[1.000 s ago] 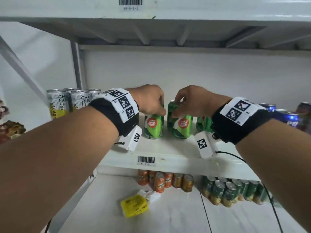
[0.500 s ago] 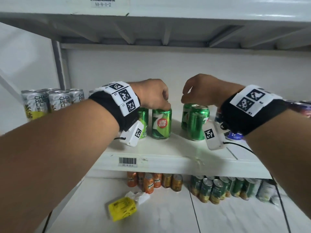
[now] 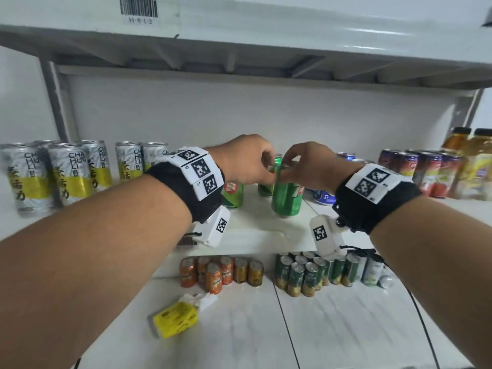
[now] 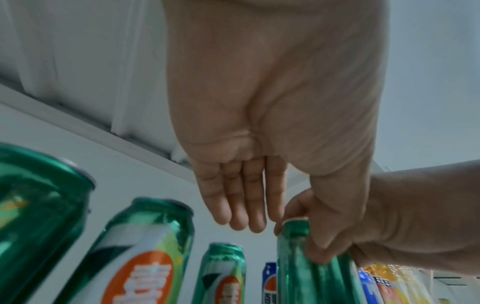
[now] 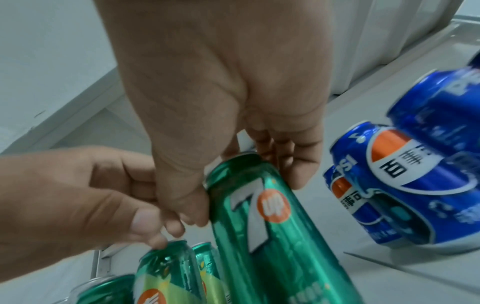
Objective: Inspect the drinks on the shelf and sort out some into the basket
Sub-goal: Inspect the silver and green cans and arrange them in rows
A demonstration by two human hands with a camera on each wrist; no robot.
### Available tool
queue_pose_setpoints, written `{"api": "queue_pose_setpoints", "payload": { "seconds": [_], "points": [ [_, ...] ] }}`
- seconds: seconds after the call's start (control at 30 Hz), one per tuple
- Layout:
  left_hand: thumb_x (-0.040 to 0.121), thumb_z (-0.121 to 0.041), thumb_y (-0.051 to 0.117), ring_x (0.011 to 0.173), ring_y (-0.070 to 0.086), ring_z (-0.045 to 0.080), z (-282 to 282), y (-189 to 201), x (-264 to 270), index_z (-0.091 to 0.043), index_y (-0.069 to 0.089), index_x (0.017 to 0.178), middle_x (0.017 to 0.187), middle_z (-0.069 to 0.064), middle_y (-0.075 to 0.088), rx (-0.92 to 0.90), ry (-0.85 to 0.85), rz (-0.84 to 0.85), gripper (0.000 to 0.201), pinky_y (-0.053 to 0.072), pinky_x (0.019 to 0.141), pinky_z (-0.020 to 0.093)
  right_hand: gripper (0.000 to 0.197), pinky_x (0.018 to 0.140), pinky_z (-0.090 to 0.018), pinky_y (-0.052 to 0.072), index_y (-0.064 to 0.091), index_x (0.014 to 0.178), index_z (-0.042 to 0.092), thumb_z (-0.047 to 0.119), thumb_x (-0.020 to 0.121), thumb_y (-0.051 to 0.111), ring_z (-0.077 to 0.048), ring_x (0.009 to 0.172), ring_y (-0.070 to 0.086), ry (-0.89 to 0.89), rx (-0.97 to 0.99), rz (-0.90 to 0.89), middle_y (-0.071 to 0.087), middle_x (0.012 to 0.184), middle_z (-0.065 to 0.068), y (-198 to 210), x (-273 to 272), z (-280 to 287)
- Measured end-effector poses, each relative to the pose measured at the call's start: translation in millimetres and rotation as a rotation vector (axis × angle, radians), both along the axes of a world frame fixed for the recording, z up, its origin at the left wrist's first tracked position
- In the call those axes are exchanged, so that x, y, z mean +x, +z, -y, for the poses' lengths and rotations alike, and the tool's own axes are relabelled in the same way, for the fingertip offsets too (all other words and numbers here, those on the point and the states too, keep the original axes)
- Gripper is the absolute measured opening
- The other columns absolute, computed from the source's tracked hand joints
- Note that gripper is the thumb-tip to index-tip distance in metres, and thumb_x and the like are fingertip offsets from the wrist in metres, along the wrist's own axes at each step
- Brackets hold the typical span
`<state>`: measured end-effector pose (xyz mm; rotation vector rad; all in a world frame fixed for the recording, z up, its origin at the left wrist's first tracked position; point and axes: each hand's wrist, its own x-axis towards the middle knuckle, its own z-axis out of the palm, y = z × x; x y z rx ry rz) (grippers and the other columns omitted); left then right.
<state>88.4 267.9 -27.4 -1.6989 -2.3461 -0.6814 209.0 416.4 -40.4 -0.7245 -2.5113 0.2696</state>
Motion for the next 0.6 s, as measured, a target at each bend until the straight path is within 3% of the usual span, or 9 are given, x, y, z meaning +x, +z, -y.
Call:
{"api": "queue_pose_setpoints", "payload": {
  "seconds": [0.1, 0.17, 0.23, 0.3, 0.37, 0.5, 0.6],
  "points": [
    [0.076, -0.04, 0.093, 0.098, 0.071, 0.02, -8.6, -14.4, 15.1, -0.021, 0.072, 0.114, 0.105, -0.004, 0.073, -0.095, -0.025, 0.047, 0.048, 0.06, 0.091, 0.04, 0.036, 0.064, -0.024, 0.042, 0.072, 0.099, 0.027, 0.047, 0.072, 0.084, -0.022, 0.091, 0.064, -0.005, -0.063, -0.066, 0.064, 0.088, 0.006, -1.6, 20.5, 1.6],
    [0.075, -0.045, 0.094, 0.098, 0.071, 0.021, -18.1, -24.0, 27.5, -0.019, 0.072, 0.114, 0.107, -0.003, 0.073, -0.122, -0.05, 0.078, 0.053, 0.06, 0.091, 0.041, 0.036, 0.066, -0.025, 0.042, 0.071, 0.099, 0.026, 0.048, 0.073, 0.084, -0.02, 0.092, 0.064, -0.002, -0.075, -0.091, 0.068, 0.098, 0.003, -2.8, 32.2, -1.9],
    [0.074, -0.047, 0.095, 0.096, 0.073, 0.021, -30.0, -32.0, 38.0, -0.018, 0.073, 0.111, 0.105, -0.001, 0.076, -0.101, -0.056, 0.115, 0.052, 0.061, 0.086, 0.037, 0.043, 0.068, -0.026, 0.044, 0.07, 0.1, 0.026, 0.053, 0.07, 0.085, -0.018, 0.091, 0.064, 0.025, -0.104, -0.12, 0.069, 0.102, 0.003, -3.9, 41.5, -8.2],
    [0.074, -0.047, 0.096, 0.095, 0.072, 0.017, -40.3, -36.8, 45.4, -0.021, 0.073, 0.107, 0.101, -0.005, 0.076, -0.07, -0.046, 0.166, 0.048, 0.058, 0.079, 0.03, 0.056, 0.063, -0.024, 0.045, 0.071, 0.099, 0.028, 0.064, 0.056, 0.081, -0.011, 0.086, 0.064, 0.07, -0.154, -0.159, 0.069, 0.099, 0.005, -5.8, 48.1, -12.9],
    [0.075, -0.043, 0.096, 0.097, 0.074, 0.016, -50.6, -41.1, 50.2, -0.021, 0.076, 0.106, 0.1, -0.005, 0.078, -0.051, -0.045, 0.239, 0.043, 0.058, 0.082, 0.031, 0.067, 0.062, -0.025, 0.048, 0.072, 0.097, 0.029, 0.072, 0.045, 0.072, -0.009, 0.084, 0.066, 0.13, -0.185, -0.197, 0.071, 0.096, 0.006, -10.5, 51.5, -22.5],
    [0.076, -0.029, 0.097, 0.103, 0.077, 0.023, -63.2, -53.1, 50.8, -0.014, 0.077, 0.108, 0.106, 0.005, 0.081, 0.082, -0.035, 0.415, 0.041, 0.063, 0.096, 0.044, 0.052, 0.071, -0.036, 0.059, 0.069, 0.112, 0.021, 0.048, 0.072, 0.089, -0.012, 0.08, 0.069, 0.272, -0.408, -0.367, 0.068, 0.092, 0.003, -30.0, 48.5, -49.0],
    [0.081, -0.012, 0.093, 0.108, 0.078, 0.026, -65.5, -67.4, 49.5, -0.009, 0.075, 0.115, 0.112, 0.009, 0.082, 0.2, -0.065, 0.57, 0.039, 0.063, 0.1, 0.047, 0.056, 0.077, -0.043, 0.061, 0.065, 0.119, 0.014, 0.04, 0.075, 0.086, -0.024, 0.086, 0.072, 0.366, -0.665, -0.421, 0.071, 0.103, -0.008, -46.7, 43.5, -63.1]
  ]
}}
